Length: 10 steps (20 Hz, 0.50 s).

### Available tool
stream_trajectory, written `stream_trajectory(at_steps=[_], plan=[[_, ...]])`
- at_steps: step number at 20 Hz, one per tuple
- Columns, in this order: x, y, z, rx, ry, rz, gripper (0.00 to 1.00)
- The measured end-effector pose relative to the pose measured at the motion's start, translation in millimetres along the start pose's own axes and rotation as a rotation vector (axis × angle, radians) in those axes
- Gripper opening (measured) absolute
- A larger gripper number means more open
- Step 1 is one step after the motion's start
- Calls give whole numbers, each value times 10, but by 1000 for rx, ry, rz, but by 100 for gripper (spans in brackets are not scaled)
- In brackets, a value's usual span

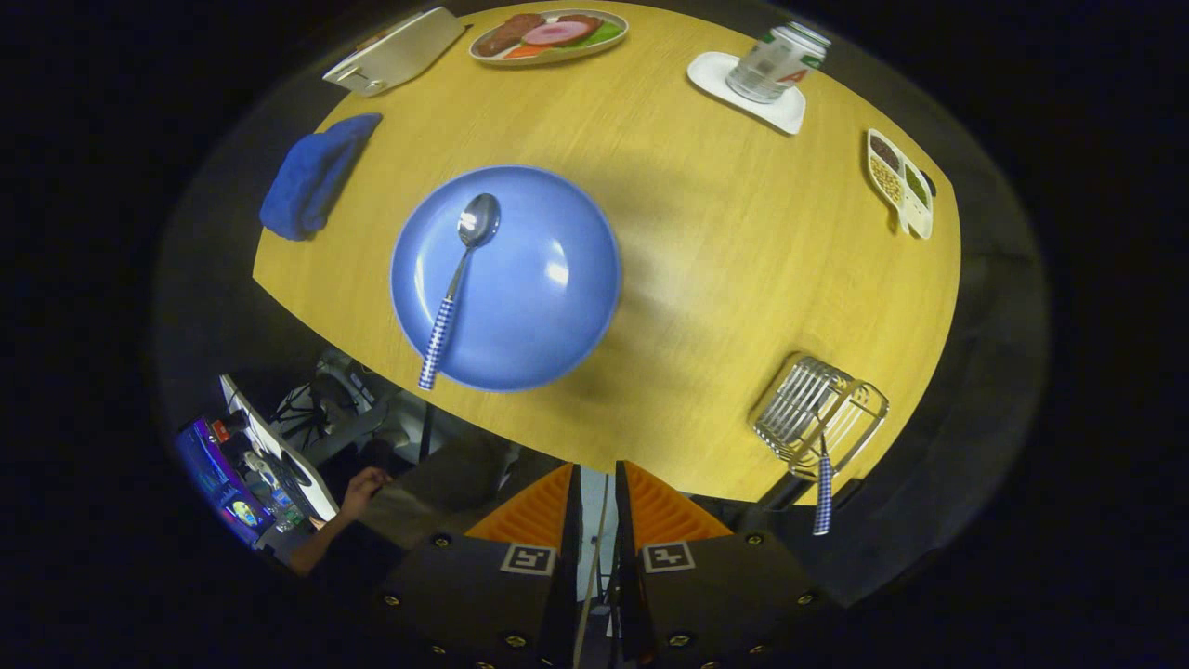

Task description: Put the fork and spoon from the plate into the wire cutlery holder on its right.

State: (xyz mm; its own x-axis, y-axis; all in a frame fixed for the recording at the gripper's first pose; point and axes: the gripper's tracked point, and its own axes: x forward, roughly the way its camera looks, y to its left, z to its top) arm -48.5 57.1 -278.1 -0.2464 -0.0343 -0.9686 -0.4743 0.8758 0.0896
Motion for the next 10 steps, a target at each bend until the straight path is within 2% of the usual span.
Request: stream_trajectory(at_steps=[5,10], plan=[[250,524,170,-6,6,57,20],[434,754,310,29,5,79,20]])
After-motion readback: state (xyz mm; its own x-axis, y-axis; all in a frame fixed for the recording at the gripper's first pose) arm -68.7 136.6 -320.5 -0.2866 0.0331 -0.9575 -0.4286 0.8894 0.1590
